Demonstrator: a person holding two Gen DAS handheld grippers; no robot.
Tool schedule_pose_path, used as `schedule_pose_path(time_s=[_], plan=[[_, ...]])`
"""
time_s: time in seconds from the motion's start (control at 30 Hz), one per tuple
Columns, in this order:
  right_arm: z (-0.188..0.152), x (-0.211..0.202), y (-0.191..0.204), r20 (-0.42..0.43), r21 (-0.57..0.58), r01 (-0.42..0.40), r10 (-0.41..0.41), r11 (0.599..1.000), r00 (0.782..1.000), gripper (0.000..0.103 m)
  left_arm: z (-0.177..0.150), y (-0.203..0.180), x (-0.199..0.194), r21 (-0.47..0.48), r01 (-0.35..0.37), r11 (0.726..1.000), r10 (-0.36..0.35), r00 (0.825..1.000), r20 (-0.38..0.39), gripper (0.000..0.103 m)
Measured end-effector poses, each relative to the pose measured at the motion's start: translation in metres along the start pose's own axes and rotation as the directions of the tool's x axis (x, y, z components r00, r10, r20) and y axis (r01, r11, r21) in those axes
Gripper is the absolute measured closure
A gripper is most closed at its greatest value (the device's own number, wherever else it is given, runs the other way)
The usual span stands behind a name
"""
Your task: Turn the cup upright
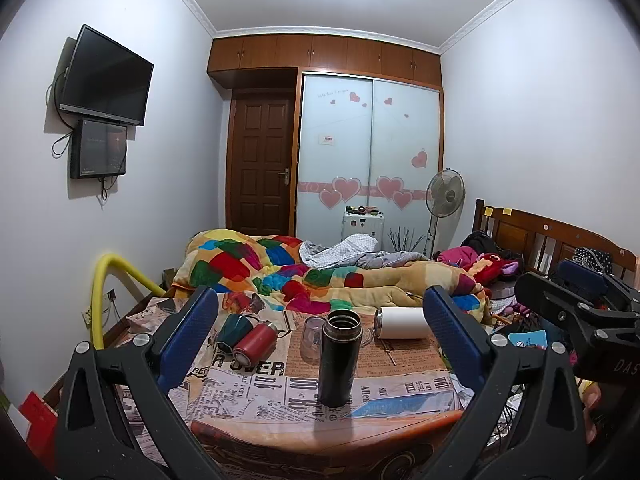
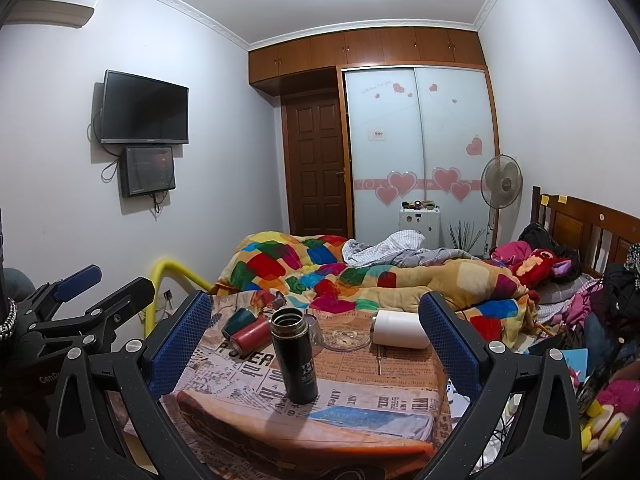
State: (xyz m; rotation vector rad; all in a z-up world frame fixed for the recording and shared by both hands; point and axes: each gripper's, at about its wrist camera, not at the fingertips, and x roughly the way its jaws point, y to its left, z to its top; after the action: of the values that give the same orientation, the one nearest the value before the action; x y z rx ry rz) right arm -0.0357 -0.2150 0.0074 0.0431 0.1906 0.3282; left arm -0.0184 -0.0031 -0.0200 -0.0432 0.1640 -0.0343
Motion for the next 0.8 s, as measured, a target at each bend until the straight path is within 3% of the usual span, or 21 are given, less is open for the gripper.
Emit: schedule_pose_path(time_s=[0.8], plan=[[0.0011, -0.0011, -0.0075, -0.008, 0.001, 0.005, -0.005, 1.0, 1.0, 0.0, -0.0011, -0.0049, 0.0026, -0.009, 0.009, 1.0, -0.009, 1.0, -0.006, 0.0]])
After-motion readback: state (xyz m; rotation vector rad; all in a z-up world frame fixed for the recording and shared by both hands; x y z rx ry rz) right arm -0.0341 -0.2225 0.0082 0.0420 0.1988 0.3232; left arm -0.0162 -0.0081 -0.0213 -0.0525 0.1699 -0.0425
